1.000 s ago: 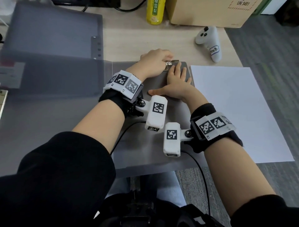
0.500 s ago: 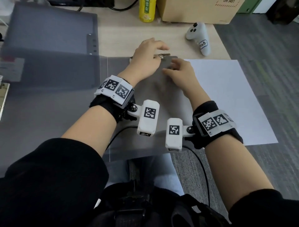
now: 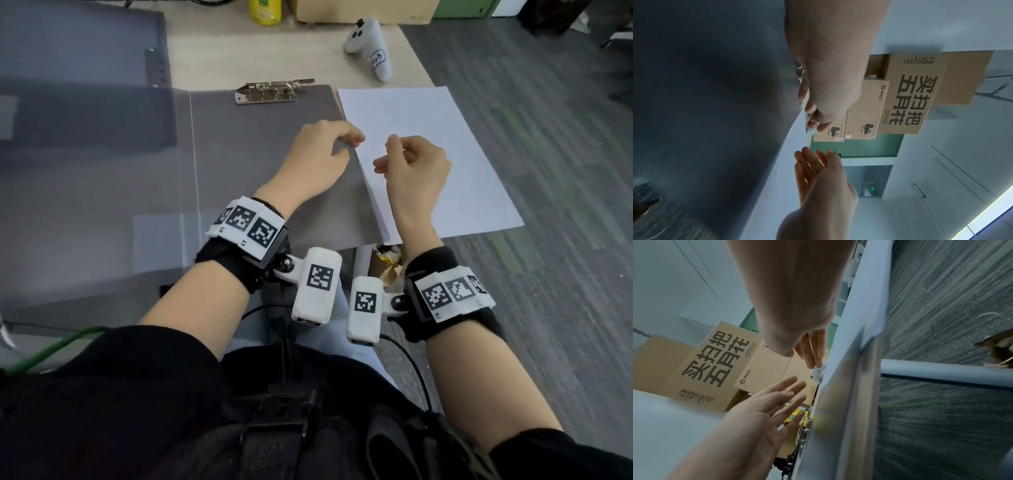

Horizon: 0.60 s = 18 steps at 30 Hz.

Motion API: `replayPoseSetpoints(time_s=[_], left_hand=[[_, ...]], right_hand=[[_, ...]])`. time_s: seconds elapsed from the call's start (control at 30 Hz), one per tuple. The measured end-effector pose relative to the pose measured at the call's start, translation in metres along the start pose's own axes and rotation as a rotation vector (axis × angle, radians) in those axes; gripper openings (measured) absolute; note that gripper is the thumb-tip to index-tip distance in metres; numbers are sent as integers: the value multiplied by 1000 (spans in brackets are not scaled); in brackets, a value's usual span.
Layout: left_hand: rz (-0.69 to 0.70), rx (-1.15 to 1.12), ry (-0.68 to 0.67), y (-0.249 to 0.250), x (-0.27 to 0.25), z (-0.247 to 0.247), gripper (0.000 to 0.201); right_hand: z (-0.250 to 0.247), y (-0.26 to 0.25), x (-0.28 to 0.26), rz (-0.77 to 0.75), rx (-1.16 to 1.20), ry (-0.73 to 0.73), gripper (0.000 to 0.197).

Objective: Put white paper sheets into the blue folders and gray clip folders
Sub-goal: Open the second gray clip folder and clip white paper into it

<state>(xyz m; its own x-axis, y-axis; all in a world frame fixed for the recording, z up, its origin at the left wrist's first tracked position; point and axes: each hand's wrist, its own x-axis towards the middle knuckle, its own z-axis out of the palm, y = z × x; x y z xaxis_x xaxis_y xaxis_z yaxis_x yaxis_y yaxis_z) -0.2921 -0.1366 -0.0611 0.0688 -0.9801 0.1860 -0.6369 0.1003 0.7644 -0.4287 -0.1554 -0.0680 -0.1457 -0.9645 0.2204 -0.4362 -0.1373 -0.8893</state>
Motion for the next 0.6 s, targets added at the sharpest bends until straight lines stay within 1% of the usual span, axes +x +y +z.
replayPoseSetpoints(time_s=[0.1, 0.2, 0.3, 0.4, 0.47, 0.5, 0.53, 0.6], left_hand=[[4, -13, -57, 11, -8, 18, 38], [20, 4, -96, 24, -10, 34, 39], [23, 0, -147, 36, -8, 52, 40], [32, 32, -201, 41, -2, 65, 42], [31, 68, -230, 42, 3, 72, 43], [21, 81, -242, 43, 6, 75, 42], [9, 92, -252, 43, 8, 77, 41], [-11, 125, -276, 40, 11, 81, 37]], right_hand=[[-17, 14, -4, -39, -104, 36, 22], [-36, 26, -3, -49, -216, 4, 24], [-54, 40, 5, -35, -371, -85, 34], [-68, 51, 17, -16, -552, -131, 48], [-76, 56, 25, 45, -717, -165, 58], [-80, 58, 29, 99, -782, -188, 65], [-82, 59, 32, 160, -819, -209, 72], [-86, 62, 39, 261, -810, -223, 88]])
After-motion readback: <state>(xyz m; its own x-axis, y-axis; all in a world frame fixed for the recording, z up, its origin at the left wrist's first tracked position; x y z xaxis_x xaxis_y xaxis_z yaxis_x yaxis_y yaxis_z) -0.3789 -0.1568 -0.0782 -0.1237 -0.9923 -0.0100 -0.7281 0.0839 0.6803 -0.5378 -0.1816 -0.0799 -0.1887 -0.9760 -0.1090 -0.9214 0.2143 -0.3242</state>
